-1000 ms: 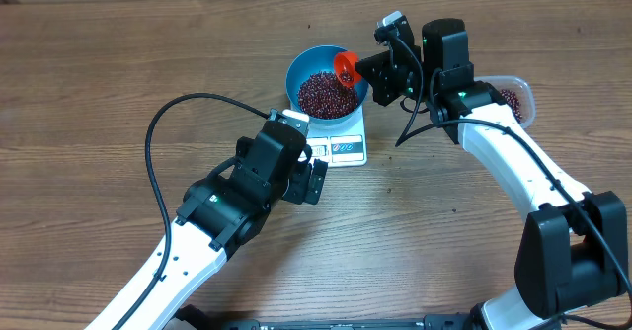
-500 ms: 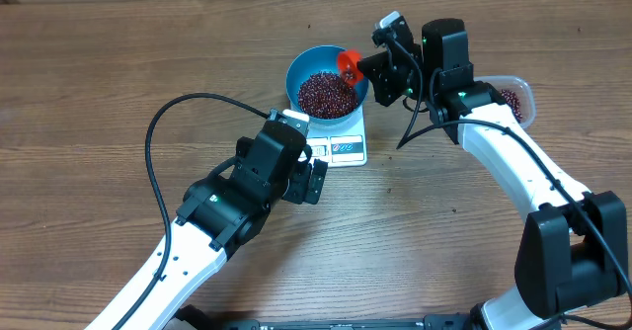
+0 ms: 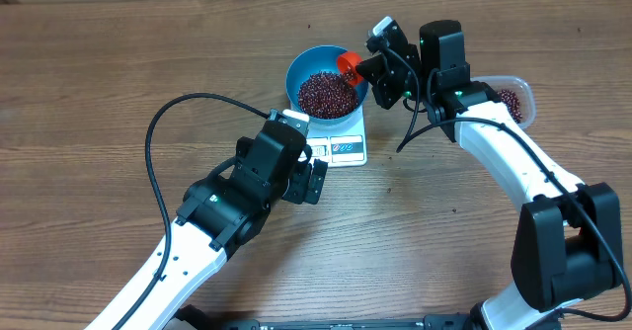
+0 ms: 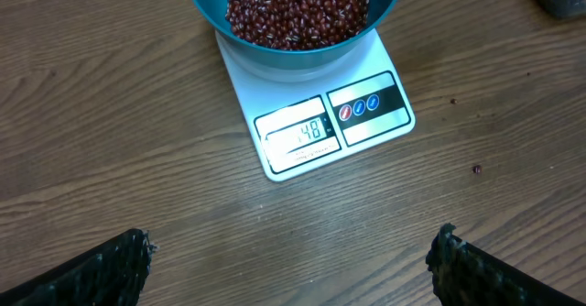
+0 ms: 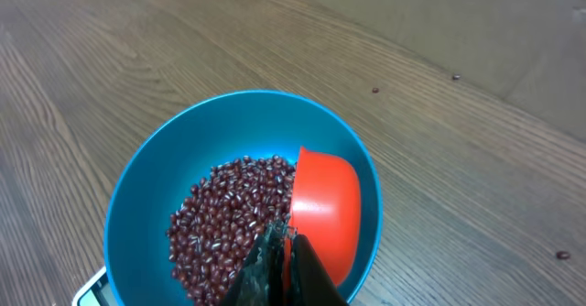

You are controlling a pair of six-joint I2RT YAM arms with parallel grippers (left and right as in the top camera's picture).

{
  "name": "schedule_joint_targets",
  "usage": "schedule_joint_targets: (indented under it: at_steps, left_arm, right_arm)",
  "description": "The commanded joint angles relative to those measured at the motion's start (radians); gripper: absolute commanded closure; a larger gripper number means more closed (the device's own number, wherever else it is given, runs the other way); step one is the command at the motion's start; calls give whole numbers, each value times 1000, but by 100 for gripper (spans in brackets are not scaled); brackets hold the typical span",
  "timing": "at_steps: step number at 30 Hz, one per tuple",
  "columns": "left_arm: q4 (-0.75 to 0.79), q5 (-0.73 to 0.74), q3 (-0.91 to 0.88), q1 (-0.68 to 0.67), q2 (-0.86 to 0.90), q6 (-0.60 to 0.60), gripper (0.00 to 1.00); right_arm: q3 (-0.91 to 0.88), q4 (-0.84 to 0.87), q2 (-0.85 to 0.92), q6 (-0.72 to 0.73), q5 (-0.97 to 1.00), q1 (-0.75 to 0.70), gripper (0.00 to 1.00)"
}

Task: Scoop item into bowl and weigh 150g on scale

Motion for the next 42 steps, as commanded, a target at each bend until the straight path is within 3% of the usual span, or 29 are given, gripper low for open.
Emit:
schedule_joint_targets:
  at_steps: [1, 5, 8, 11, 18, 21, 24, 42]
  left_arm:
    - [3, -14, -2, -3, 0, -14, 0]
    - [3, -14, -2, -3, 0, -14, 0]
    - [3, -14, -2, -3, 0, -14, 0]
    - [3, -13, -2, -3, 0, -13, 0]
    - [3, -14, -2, -3, 0, -13, 0]
    - [3, -14, -2, -3, 0, -14, 0]
    - [3, -13, -2, -3, 0, -14, 0]
    - [3, -14, -2, -3, 0, -14, 0]
  right_arm:
    - [3, 11, 3, -50, 36, 3, 96]
    - [3, 6, 3, -57, 58, 4, 96]
    - [3, 27, 4, 39, 26, -1, 96]
    - [3, 8, 4, 41, 74, -3, 96]
    - [3, 36, 4, 109, -5, -1, 96]
    - [3, 32, 4, 54, 55, 0, 96]
    - [3, 52, 4, 138, 33, -8, 96]
    - [3, 25, 4, 132, 3, -13, 96]
